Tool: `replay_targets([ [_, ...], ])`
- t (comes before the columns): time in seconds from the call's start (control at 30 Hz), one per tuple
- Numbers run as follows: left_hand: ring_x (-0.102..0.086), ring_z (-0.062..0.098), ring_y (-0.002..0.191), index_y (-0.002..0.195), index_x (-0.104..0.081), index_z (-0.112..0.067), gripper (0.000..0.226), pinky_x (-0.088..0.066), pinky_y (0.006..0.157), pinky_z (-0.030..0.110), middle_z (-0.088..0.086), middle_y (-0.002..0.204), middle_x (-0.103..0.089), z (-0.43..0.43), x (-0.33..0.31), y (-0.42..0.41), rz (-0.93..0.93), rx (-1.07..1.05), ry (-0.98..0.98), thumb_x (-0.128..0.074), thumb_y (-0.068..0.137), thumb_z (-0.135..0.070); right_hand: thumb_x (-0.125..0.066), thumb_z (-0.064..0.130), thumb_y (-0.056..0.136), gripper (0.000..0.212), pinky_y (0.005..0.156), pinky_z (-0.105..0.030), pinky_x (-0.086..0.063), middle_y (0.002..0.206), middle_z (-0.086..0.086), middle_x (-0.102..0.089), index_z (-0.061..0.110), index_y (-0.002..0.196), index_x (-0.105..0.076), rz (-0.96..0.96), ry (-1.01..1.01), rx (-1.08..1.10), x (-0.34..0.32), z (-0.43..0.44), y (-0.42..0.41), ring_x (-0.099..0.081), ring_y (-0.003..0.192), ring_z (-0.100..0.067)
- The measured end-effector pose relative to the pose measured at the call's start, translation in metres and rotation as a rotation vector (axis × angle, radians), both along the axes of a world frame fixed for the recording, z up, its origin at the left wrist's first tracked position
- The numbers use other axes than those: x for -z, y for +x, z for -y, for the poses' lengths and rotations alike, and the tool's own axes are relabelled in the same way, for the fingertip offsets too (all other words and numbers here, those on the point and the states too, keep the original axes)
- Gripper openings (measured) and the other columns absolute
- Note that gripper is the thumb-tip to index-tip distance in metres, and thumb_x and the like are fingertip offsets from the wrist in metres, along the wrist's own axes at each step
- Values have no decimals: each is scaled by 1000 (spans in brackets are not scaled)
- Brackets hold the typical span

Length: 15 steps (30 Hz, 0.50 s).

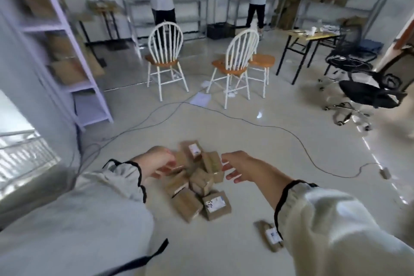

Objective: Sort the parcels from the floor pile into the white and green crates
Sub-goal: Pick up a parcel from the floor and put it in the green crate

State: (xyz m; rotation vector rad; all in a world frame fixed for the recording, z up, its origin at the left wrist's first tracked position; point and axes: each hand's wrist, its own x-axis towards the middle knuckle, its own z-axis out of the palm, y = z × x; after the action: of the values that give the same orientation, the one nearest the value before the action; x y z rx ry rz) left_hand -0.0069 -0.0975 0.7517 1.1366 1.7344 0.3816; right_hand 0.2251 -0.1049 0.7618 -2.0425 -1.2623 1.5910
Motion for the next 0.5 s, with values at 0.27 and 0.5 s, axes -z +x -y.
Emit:
replay_targets([
  [0.27,-59,23,85,102,-57,-14,13,-41,79,31,8,104,-62,24,64,-119,92,-421,-178,-49,96,-22,-47,31,94,23,52,-22,-34,76,0,-57,18,77,-54,25,-179,-333,87,-69,-126,-47,51,-15],
  [0.5,-62,23,92,108,-55,-14,14,-45,92,39,7,105,-65,-3,176,-160,65,-627,-214,-49,97,-20,-41,29,97,19,59,-24,-34,83,-1,-56,16,97,-54,147,-197,-509,194,-135,-188,-49,57,-16],
])
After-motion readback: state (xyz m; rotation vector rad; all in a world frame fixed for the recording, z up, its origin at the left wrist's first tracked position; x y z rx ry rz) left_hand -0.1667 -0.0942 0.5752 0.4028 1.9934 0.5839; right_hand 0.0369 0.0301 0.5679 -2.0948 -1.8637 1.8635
